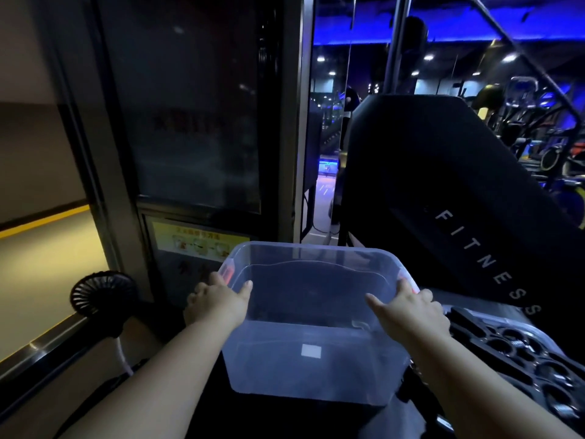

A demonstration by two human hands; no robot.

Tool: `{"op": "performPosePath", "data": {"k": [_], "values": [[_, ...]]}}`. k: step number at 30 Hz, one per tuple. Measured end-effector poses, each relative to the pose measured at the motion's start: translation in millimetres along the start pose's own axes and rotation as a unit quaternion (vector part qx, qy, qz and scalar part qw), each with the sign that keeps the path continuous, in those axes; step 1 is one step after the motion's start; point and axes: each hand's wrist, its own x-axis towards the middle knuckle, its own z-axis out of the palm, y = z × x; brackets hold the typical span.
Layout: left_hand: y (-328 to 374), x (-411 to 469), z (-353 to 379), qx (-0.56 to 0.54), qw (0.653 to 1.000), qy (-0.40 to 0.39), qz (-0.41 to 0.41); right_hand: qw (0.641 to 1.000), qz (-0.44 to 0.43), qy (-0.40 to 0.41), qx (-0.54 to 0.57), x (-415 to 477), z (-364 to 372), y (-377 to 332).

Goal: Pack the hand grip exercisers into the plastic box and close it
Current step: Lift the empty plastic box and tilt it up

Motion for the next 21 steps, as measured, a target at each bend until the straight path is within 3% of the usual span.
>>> {"op": "performPosePath", "data": {"k": [12, 21], "values": [[-15, -3, 16, -0.020, 0.997, 0.064, 0.033, 0.994, -0.056, 0.082, 0.047, -15, 14, 24], [-66, -70, 28, -0.119, 0.974, 0.169, 0.088, 0.965, 0.003, 0.192, 0.177, -83, 31, 56]]}}
